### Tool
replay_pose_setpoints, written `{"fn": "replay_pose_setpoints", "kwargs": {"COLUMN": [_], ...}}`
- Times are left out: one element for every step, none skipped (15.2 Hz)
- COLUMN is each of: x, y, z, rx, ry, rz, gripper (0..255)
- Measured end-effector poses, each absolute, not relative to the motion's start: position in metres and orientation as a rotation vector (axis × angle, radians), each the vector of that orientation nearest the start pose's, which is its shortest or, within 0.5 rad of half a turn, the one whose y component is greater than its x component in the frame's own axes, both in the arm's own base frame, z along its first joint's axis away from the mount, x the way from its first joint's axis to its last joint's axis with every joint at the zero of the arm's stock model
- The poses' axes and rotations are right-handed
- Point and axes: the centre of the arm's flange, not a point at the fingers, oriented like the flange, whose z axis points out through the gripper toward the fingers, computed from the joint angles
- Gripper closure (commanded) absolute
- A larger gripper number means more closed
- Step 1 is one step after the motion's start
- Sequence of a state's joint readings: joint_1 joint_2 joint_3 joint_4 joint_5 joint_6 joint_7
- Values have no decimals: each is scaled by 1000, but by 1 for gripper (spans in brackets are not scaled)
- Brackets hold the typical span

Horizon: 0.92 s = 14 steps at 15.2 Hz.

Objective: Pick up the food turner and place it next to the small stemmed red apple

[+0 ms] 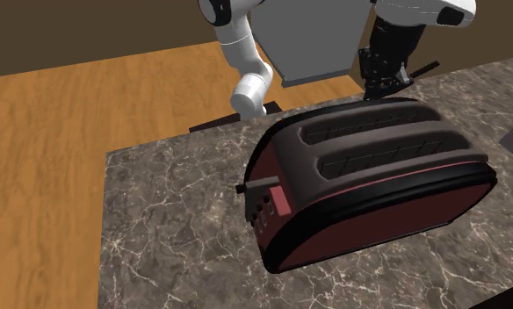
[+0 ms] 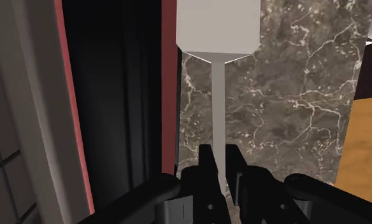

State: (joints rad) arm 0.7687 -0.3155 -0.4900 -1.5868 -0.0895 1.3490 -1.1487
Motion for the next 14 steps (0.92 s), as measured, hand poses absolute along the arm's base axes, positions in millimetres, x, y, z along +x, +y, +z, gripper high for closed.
{"fn": "replay_pose_setpoints", "kwargs": {"x": [436, 436, 437, 441, 444, 446, 453, 465, 471, 476, 479, 483, 488, 492], "y": [70, 77, 95, 106, 120, 133, 145, 163, 178, 192, 205, 218, 229, 243], "z": [735, 738, 742, 744, 747, 749, 745, 737, 733, 728, 727, 727, 726, 726], "rx": [-2358, -2363, -2361, -2355, -2346, -2341, -2340, -2339, -2337, -2336, -2337, -2337, -2337, -2337], "ry": [-2025, -2026, -2026, -2028, -2030, -2032, -2031, -2032, -2034, -2033, -2033, -2032, -2033, -2032], "rz": [-109, -128, -129, -127, -135, -143, -134, -105, -89, -83, -79, -78, -78, -78], "gripper": [255, 255, 255, 255, 255, 255, 255, 255, 255, 255, 255, 255, 255, 255]}}
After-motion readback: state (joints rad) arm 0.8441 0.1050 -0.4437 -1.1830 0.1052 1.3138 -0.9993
